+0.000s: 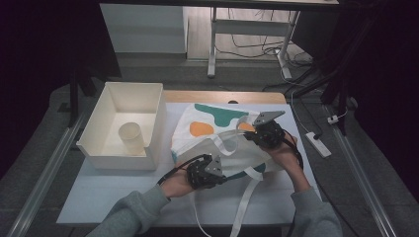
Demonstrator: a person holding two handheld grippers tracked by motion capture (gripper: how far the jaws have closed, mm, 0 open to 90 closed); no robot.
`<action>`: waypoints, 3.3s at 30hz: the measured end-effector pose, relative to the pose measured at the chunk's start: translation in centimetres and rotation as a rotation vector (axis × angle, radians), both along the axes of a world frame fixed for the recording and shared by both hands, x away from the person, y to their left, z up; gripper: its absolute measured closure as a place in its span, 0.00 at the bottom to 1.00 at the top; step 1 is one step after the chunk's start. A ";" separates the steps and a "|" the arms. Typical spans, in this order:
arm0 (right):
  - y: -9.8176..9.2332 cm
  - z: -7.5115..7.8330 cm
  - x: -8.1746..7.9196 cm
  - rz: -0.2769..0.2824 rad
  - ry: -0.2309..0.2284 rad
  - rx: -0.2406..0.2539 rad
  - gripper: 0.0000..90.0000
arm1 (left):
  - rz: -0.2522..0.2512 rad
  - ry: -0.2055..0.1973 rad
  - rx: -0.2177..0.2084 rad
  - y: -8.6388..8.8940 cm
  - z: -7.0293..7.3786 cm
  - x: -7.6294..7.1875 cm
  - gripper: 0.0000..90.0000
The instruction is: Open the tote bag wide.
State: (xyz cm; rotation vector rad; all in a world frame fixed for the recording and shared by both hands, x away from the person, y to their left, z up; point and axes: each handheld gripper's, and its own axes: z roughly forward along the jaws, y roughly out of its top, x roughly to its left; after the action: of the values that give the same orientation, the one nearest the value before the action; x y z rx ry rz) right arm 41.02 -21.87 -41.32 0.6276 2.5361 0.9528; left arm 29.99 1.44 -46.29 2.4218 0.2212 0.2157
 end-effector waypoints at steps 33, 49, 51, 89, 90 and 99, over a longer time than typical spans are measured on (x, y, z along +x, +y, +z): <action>-1.6 4.6 -1.9 -0.042 -0.090 0.127 0.99 | -0.082 -0.054 -0.084 3.3 3.5 -3.3 0.97; -1.7 -1.3 2.5 -0.152 0.038 0.064 0.99 | -0.104 0.011 -0.086 3.1 2.6 -2.4 0.97; -1.6 -2.1 3.1 -0.170 0.043 0.049 0.99 | -0.102 0.023 -0.091 3.2 2.5 -2.1 0.97; -4.6 -1.4 2.5 -0.241 0.134 0.222 0.41 | 0.095 0.002 -0.119 3.3 2.1 -0.7 0.53; -4.9 -0.9 2.0 -0.242 0.133 0.231 0.39 | 0.113 0.000 -0.129 3.4 2.3 -0.6 0.52; -6.8 1.4 -1.2 -0.272 0.063 0.276 0.32 | 0.224 0.019 -0.147 3.6 2.3 1.7 0.49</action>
State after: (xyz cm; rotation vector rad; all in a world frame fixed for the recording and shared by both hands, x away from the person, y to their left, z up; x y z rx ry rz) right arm 39.83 -28.71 -39.94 1.0676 2.3086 1.2052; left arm 31.72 5.03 -44.02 2.2526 0.5002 0.2668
